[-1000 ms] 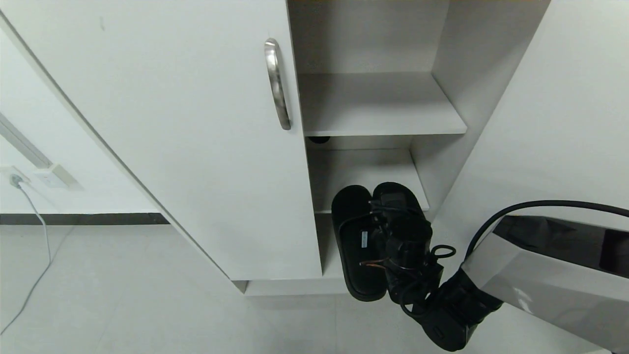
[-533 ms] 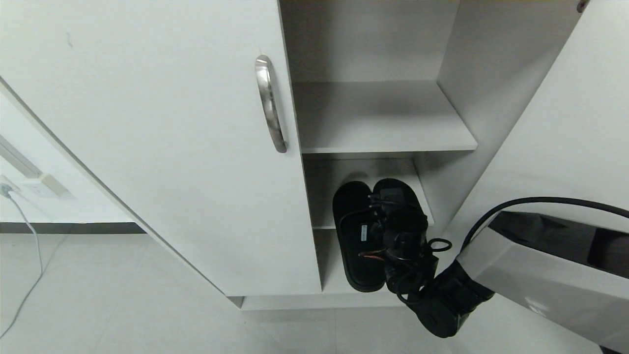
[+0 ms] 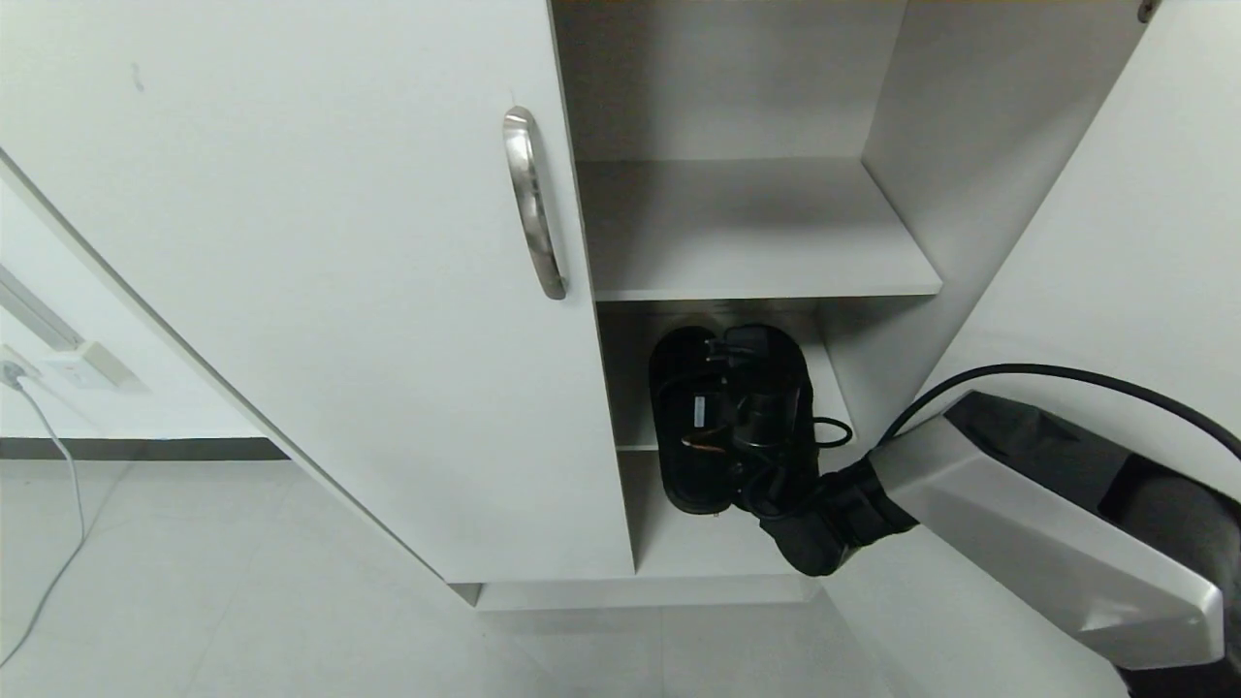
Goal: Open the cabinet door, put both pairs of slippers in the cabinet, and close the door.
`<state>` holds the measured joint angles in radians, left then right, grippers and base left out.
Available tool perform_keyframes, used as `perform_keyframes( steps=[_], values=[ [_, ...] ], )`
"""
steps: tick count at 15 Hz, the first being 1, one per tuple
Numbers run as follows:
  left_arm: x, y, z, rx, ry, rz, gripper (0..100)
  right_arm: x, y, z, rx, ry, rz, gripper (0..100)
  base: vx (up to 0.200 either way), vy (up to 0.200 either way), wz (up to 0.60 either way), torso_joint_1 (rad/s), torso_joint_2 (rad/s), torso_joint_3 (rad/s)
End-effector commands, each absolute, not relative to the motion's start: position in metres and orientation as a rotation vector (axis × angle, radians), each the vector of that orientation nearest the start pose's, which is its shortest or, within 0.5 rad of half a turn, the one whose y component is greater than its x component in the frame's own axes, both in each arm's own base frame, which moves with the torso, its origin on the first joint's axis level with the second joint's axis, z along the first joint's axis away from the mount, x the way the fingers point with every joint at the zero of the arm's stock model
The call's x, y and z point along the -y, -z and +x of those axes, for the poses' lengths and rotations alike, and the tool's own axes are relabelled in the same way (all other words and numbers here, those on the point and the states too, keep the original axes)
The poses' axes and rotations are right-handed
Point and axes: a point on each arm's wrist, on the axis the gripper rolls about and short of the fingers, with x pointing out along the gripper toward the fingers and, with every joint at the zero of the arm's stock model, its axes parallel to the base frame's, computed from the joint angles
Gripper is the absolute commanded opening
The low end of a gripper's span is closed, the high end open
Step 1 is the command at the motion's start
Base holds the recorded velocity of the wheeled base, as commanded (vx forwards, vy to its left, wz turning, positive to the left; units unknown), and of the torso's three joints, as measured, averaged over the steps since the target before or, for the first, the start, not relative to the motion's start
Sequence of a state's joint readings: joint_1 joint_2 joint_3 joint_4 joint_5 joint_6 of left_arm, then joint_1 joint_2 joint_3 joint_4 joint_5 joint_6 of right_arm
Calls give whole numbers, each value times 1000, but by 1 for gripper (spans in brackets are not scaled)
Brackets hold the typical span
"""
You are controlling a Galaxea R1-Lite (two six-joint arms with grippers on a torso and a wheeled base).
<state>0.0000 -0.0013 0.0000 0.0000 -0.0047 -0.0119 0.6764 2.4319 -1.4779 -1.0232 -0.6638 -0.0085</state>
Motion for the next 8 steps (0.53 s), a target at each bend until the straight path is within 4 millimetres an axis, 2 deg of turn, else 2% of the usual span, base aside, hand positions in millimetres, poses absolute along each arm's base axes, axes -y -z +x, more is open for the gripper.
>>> perform_keyframes(
  steps=[1, 3, 8],
  values=[
    [0, -75, -23, 0, 5, -12, 0, -297, -101, 409, 61, 8, 44, 0, 0, 0, 0, 0, 0, 0],
    [0, -75, -23, -2, 5, -12, 0, -297, -105, 422, 62, 24, 49, 0, 0, 0, 0, 0, 0, 0],
    [0, -75, -23, 0, 5, -12, 0, -297, -113, 436, 67, 40, 52, 0, 0, 0, 0, 0, 0, 0]
  ],
)
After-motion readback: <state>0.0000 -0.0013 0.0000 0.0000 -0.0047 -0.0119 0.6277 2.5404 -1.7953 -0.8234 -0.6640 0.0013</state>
